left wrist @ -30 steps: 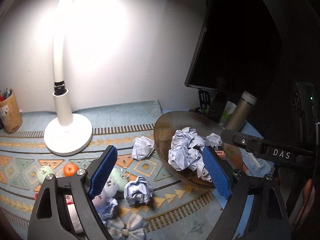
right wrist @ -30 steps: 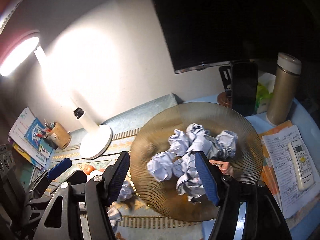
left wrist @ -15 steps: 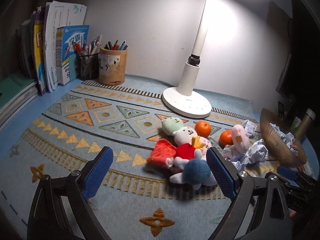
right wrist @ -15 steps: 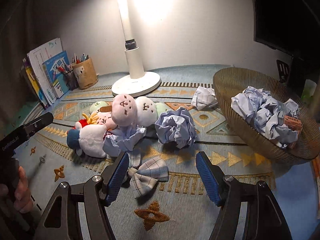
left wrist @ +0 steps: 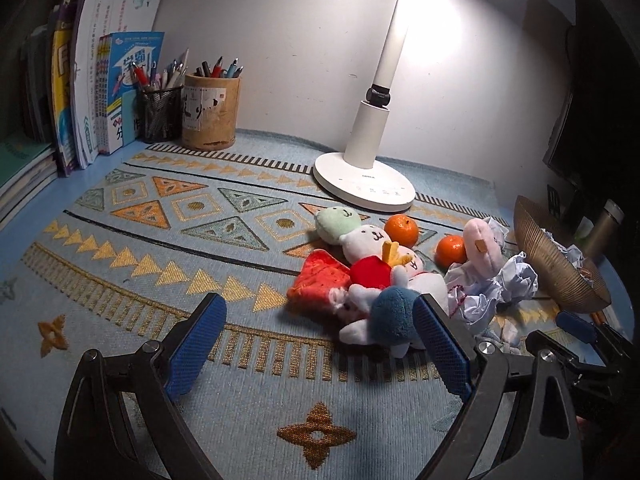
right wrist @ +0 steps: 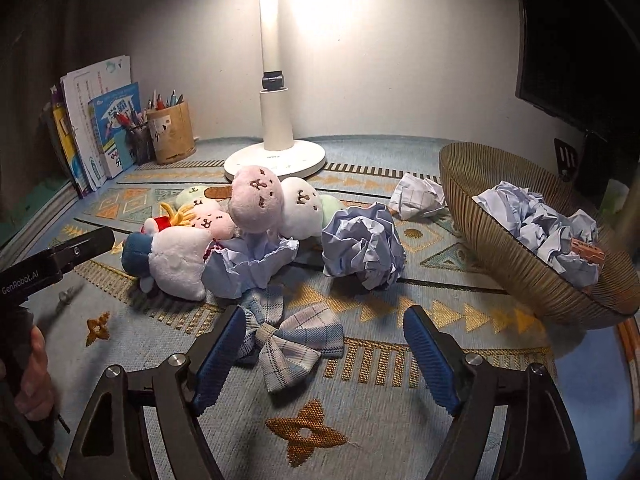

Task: Organize objects
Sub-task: 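Withdraw both grippers from the bowl back toward the toys on the rug, then grasp the white plush bird with the left gripper while the right grasps the plaid bow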

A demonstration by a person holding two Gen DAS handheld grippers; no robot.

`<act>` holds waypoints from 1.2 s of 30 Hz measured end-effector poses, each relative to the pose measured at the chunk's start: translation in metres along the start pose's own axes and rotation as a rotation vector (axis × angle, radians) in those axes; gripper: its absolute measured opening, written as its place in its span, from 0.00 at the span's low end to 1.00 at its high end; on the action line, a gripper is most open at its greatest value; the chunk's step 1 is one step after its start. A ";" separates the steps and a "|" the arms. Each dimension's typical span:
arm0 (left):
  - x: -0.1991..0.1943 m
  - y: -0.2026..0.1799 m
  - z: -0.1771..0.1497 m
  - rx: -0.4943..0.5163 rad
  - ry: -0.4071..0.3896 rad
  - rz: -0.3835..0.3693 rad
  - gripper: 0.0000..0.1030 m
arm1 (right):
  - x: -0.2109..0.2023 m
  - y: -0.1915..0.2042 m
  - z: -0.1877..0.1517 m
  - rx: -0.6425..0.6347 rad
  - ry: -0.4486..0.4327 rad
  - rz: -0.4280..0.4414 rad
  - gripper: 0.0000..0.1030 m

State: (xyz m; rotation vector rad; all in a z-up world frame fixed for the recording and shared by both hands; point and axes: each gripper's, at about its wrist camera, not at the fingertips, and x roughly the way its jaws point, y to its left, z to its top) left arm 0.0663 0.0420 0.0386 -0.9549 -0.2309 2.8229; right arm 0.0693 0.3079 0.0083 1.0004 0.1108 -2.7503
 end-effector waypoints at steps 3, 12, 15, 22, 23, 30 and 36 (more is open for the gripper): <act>-0.003 -0.009 -0.002 0.047 -0.009 -0.002 0.91 | -0.001 -0.007 0.001 0.031 0.003 0.023 0.78; 0.022 -0.062 0.009 0.265 0.099 -0.124 0.91 | 0.021 -0.011 0.003 0.054 0.133 0.110 0.79; 0.029 -0.072 0.002 0.298 0.166 -0.210 0.91 | 0.024 -0.010 0.003 0.048 0.152 0.127 0.79; 0.004 -0.070 -0.020 0.276 0.267 -0.376 0.90 | 0.025 -0.027 0.004 0.111 0.177 0.204 0.79; 0.002 -0.069 -0.021 0.279 0.264 -0.357 0.90 | 0.025 -0.030 0.004 0.120 0.182 0.221 0.79; 0.010 -0.073 -0.005 0.382 0.205 -0.237 0.90 | 0.026 -0.013 0.002 -0.046 0.212 0.203 0.79; 0.041 -0.092 -0.003 0.528 0.283 -0.206 0.61 | 0.041 -0.001 0.006 -0.194 0.242 0.224 0.79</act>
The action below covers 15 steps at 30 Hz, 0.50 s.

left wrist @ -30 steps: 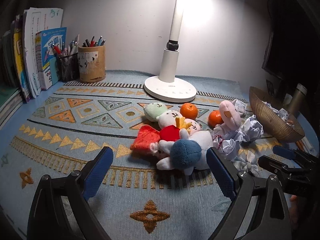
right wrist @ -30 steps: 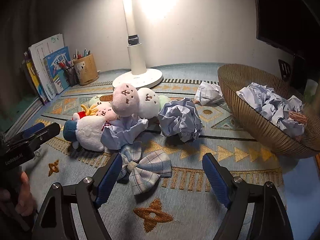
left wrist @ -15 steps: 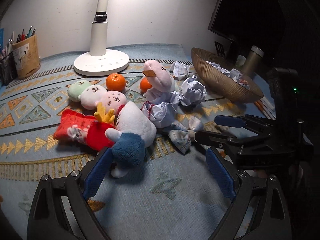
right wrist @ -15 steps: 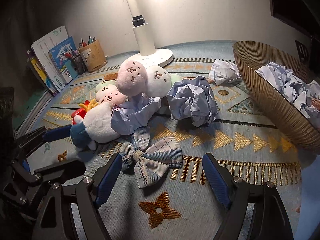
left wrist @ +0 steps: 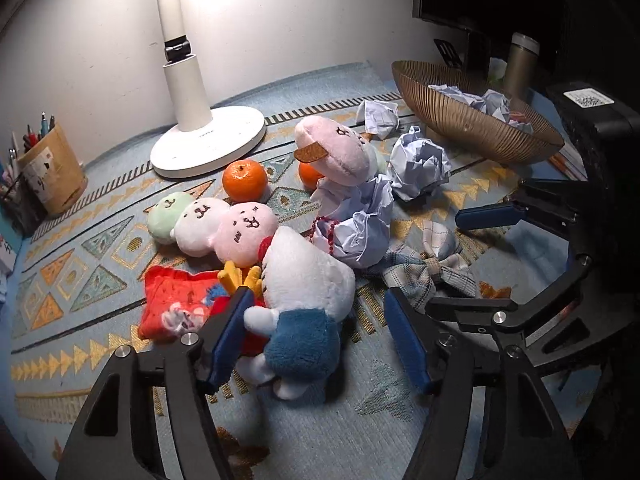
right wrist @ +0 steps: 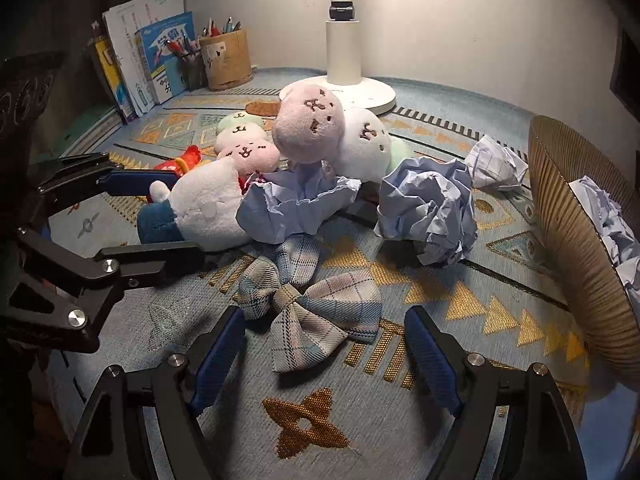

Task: Organize objects
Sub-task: 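Grasp the white plush bird with the left gripper while the right grasps the plaid bow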

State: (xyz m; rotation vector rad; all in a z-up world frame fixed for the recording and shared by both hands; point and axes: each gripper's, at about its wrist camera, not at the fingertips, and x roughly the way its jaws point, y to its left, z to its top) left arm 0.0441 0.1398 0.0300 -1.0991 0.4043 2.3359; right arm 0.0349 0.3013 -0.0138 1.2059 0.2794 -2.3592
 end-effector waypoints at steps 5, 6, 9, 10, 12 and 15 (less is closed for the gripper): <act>0.004 -0.003 0.001 0.054 0.015 0.006 0.60 | 0.012 0.007 0.010 -0.060 0.017 0.021 0.67; 0.005 -0.004 0.002 0.060 0.015 0.009 0.57 | 0.013 0.010 0.012 -0.073 0.014 0.015 0.64; 0.005 -0.006 -0.001 0.058 0.017 0.022 0.40 | 0.011 0.016 0.013 -0.092 0.011 0.028 0.29; 0.003 -0.005 -0.003 0.050 0.011 0.015 0.40 | 0.008 0.017 0.011 -0.086 0.012 0.039 0.26; -0.009 -0.003 -0.008 0.025 -0.020 -0.022 0.40 | 0.002 0.017 0.005 -0.070 0.008 0.043 0.25; -0.033 0.001 -0.013 -0.041 -0.075 -0.118 0.40 | -0.018 0.010 -0.008 -0.011 -0.012 0.098 0.25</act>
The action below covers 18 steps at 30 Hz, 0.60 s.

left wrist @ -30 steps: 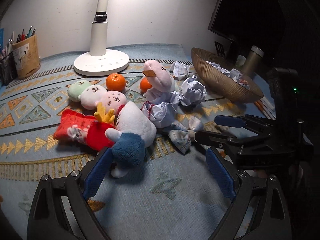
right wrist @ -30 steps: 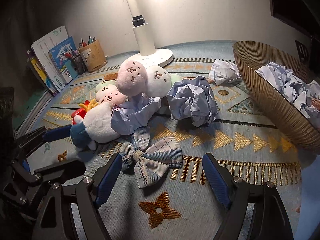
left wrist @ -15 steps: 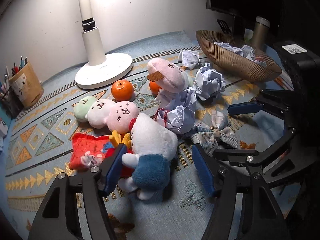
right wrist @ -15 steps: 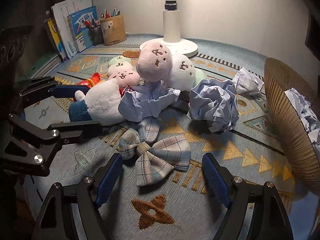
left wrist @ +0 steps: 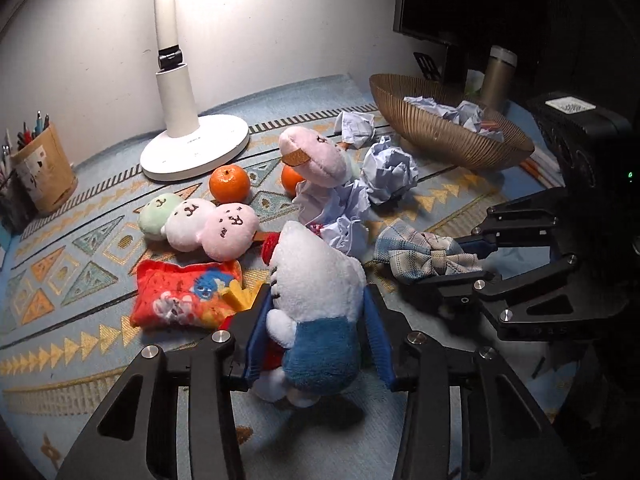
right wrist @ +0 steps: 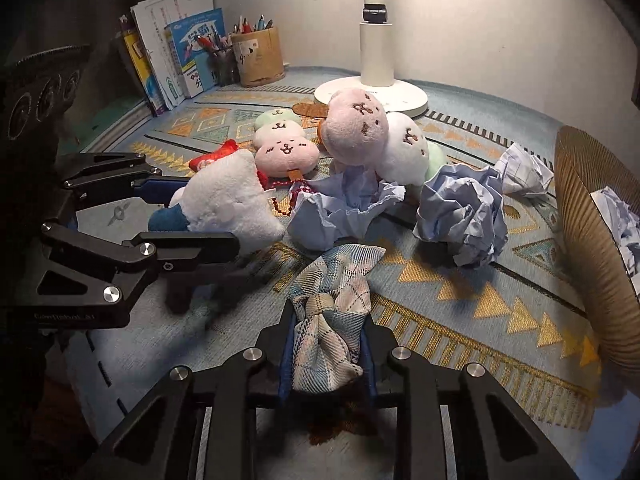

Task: Organize objects
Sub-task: 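Grasp the white plush bird with the left gripper while the right grasps the plaid bow, then carry the plush bird and plaid bow into the bowl and open both grippers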

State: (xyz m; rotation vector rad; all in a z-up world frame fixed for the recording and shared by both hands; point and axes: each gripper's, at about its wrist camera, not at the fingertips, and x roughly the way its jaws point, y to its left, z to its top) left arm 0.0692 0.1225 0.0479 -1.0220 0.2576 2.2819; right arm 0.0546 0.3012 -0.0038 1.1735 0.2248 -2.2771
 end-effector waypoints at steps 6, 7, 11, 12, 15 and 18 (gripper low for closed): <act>-0.045 -0.014 0.027 -0.035 -0.128 -0.106 0.40 | -0.065 -0.018 -0.016 0.092 -0.101 0.017 0.25; -0.048 -0.020 0.036 -0.026 -0.148 -0.117 0.40 | -0.078 -0.025 -0.016 0.106 -0.126 0.001 0.25; -0.047 -0.050 0.081 0.003 -0.217 -0.164 0.40 | -0.130 -0.065 -0.007 0.163 -0.227 -0.124 0.25; -0.044 -0.057 0.095 0.010 -0.233 -0.177 0.40 | -0.140 -0.078 -0.004 0.187 -0.245 -0.151 0.25; -0.026 -0.078 0.131 0.014 -0.245 -0.226 0.40 | -0.164 -0.119 0.003 0.260 -0.278 -0.241 0.25; 0.004 -0.098 0.161 0.021 -0.223 -0.250 0.40 | -0.173 -0.155 0.012 0.329 -0.291 -0.282 0.25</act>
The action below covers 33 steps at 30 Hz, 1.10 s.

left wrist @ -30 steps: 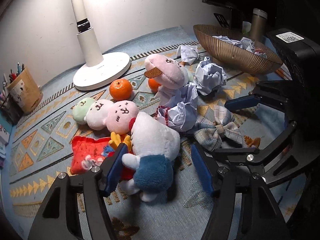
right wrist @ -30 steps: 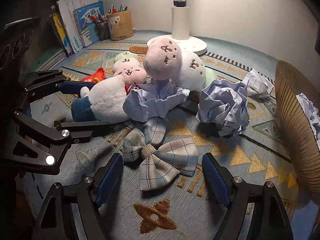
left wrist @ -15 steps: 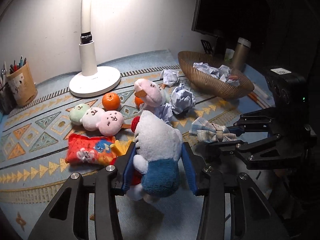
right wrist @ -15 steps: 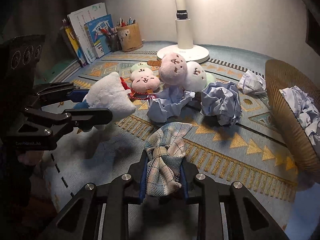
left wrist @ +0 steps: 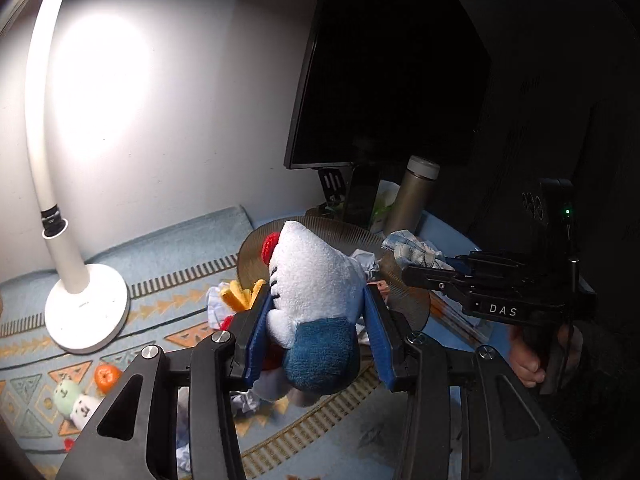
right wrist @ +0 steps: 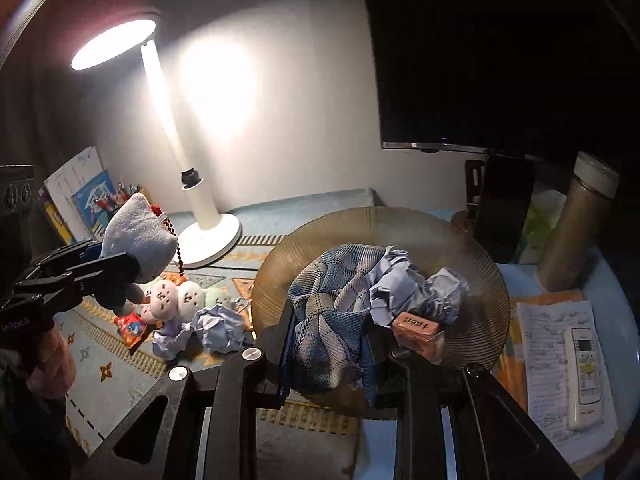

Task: Organize objects
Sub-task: 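Carry the plush bird and plaid bow into the bowl and open both grippers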

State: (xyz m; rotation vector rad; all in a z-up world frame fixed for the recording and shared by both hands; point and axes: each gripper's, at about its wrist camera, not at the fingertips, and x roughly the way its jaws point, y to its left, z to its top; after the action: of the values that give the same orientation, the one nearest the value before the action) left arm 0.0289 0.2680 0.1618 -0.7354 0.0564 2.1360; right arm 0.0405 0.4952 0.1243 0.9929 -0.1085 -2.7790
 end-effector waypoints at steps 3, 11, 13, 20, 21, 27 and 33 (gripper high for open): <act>0.041 -0.007 0.011 -0.009 0.028 -0.003 0.40 | 0.012 -0.027 0.012 0.064 0.011 -0.020 0.25; 0.122 -0.002 0.012 -0.073 0.108 -0.014 0.40 | 0.060 -0.067 0.020 0.177 0.078 -0.031 0.26; 0.133 -0.004 0.009 -0.057 0.125 0.004 0.41 | 0.072 -0.071 0.021 0.192 0.094 -0.035 0.25; 0.140 -0.004 -0.001 -0.032 0.155 0.063 0.83 | 0.094 -0.080 0.019 0.203 0.136 -0.049 0.48; 0.138 -0.005 -0.002 -0.026 0.153 0.063 0.83 | 0.092 -0.079 0.018 0.195 0.130 -0.064 0.51; 0.116 -0.008 -0.006 -0.021 0.136 0.061 0.83 | 0.082 -0.076 0.015 0.172 0.126 -0.158 0.58; 0.087 -0.019 -0.009 0.013 0.105 0.069 0.83 | 0.061 -0.068 0.025 0.140 0.080 -0.224 0.58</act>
State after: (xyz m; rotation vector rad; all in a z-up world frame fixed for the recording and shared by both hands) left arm 0.0070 0.3395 0.1128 -0.8484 0.1538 2.1585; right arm -0.0323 0.5495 0.0968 1.2184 -0.1945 -2.9610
